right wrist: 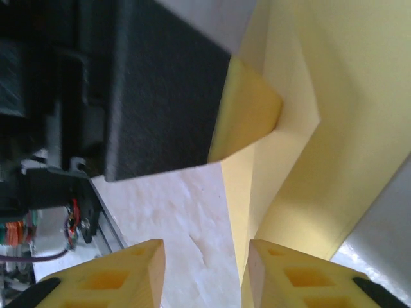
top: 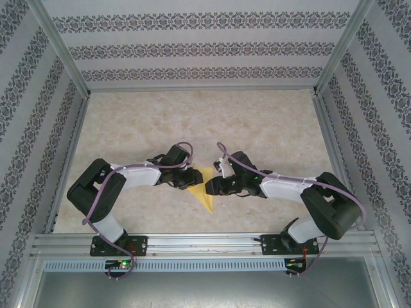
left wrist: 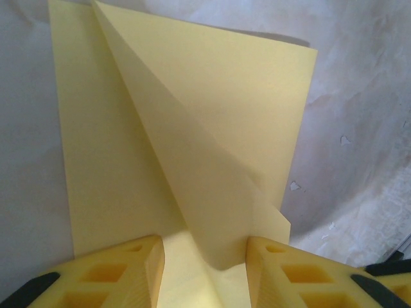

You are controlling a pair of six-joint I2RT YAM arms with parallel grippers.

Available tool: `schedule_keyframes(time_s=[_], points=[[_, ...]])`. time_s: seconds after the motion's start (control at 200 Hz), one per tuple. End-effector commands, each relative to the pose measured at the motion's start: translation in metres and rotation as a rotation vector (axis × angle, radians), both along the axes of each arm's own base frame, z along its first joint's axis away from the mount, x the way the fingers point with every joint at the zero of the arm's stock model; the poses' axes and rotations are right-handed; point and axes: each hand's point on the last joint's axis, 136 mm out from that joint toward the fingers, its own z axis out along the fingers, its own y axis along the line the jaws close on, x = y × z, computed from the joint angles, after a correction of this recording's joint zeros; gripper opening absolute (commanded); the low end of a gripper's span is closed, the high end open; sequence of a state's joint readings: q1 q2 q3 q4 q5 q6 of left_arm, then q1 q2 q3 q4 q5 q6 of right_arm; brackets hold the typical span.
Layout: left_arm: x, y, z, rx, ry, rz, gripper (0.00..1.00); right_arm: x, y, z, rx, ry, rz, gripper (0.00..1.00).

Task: Fold a paper plane with a square sheet of paper (fold left side to right side)
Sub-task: Fourth fold the wing at the center of the table.

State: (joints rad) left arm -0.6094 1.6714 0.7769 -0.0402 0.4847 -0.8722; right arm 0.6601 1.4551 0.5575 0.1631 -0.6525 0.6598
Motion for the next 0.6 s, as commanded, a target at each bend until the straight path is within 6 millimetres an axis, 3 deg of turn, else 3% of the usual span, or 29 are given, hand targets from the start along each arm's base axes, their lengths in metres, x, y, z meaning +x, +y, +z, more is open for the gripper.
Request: schedule_keyframes(time_s=[0.0, 0.595], points=[[-0.014, 0.009, -0.018, 0.084, 0.06, 0.002, 0.39, 0.001, -0.009, 0.001, 0.021, 0.036, -0.023, 0.41], [-0.012, 0.007, -0.016, 0.083, 0.052, 0.0, 0.39, 0.014, 0.014, -0.015, 0.058, 0.113, -0.02, 0.34]])
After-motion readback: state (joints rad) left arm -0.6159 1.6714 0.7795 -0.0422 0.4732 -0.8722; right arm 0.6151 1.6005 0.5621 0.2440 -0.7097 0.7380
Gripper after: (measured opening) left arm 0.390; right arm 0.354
